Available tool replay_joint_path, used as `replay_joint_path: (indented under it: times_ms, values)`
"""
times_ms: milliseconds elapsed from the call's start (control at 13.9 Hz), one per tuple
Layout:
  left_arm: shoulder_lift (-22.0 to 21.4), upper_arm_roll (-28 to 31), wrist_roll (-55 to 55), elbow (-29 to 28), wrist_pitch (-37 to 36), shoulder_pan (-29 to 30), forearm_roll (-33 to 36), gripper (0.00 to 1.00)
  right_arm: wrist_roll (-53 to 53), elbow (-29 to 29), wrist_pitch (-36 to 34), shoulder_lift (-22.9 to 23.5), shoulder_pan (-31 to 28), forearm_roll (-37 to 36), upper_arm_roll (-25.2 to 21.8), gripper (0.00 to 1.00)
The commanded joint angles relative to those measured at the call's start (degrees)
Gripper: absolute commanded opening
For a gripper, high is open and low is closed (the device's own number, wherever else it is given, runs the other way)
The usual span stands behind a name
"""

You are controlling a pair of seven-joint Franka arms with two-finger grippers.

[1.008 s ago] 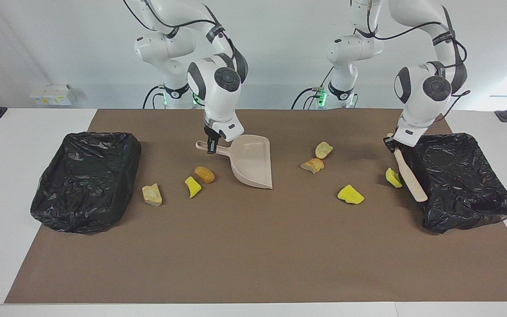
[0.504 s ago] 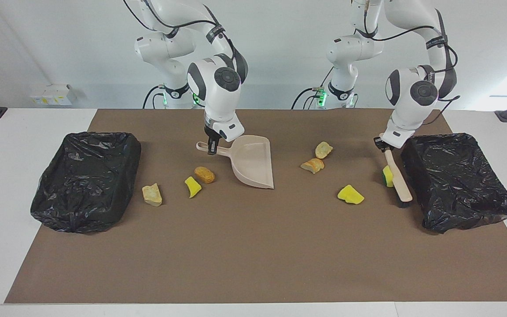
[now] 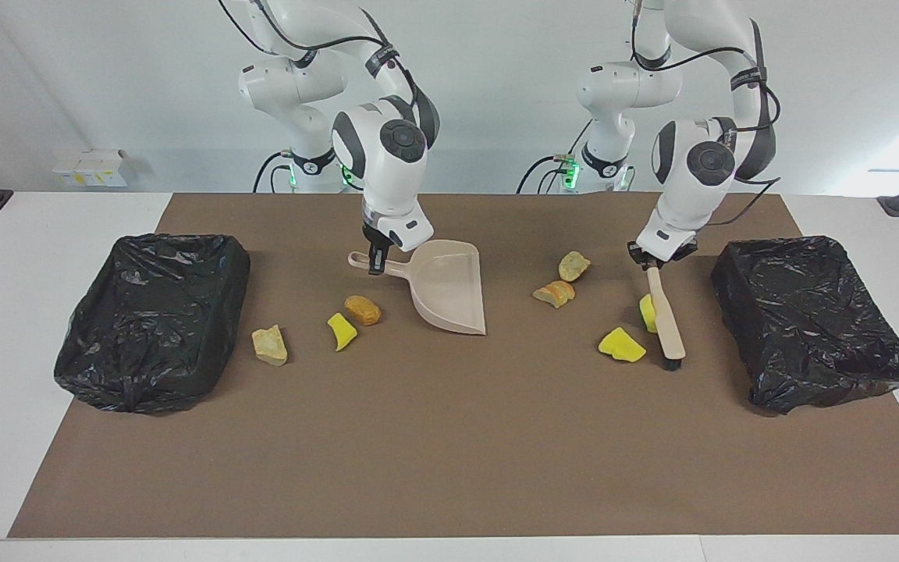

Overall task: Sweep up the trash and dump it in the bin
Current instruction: 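Sweep the sponge and bread pieces into the dustpan with the left gripper's brush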

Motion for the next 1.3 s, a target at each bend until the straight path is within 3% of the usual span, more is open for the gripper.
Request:
replay_joint_path:
  times_ms: [0,504,792,936,1080,1224]
  values:
    - [-1.27,0.62,0.56,-0.57,-2.2,-4.31,-4.41,0.0,-0.59,-0.97,1.93,0.03,0.06,-0.65,0.22,0.0]
    - [-2.59,0.54,0.12,-0.66,-3.96,-14.68,-7.85,0.0,-0.24,-1.93,4.3,0.38,0.06,-0.56,0.22,0.0]
    - [-2.33,0.62,-2.77,-0.66,-2.74,-19.78,-14.44,0.0,-0.23,-2.37,5.27,0.38,-0.37,-0.56,0.22,0.0]
    - [-2.24,0.62,-4.44,-0.57,0.15,-22.94,-16.1,0.0,-0.23,-2.37,5.45,0.38,-0.38,-0.56,0.22,0.0]
    - [-1.63,0.62,-8.29,0.65,4.28,-27.41,-21.98,0.0,-0.15,-2.46,5.62,0.38,-0.47,-0.56,0.22,0.0]
    - [-0.49,0.54,-13.13,2.94,4.13,-29.37,-22.97,0.0,-0.15,-2.46,5.62,0.38,-0.47,-0.56,0.22,0.0]
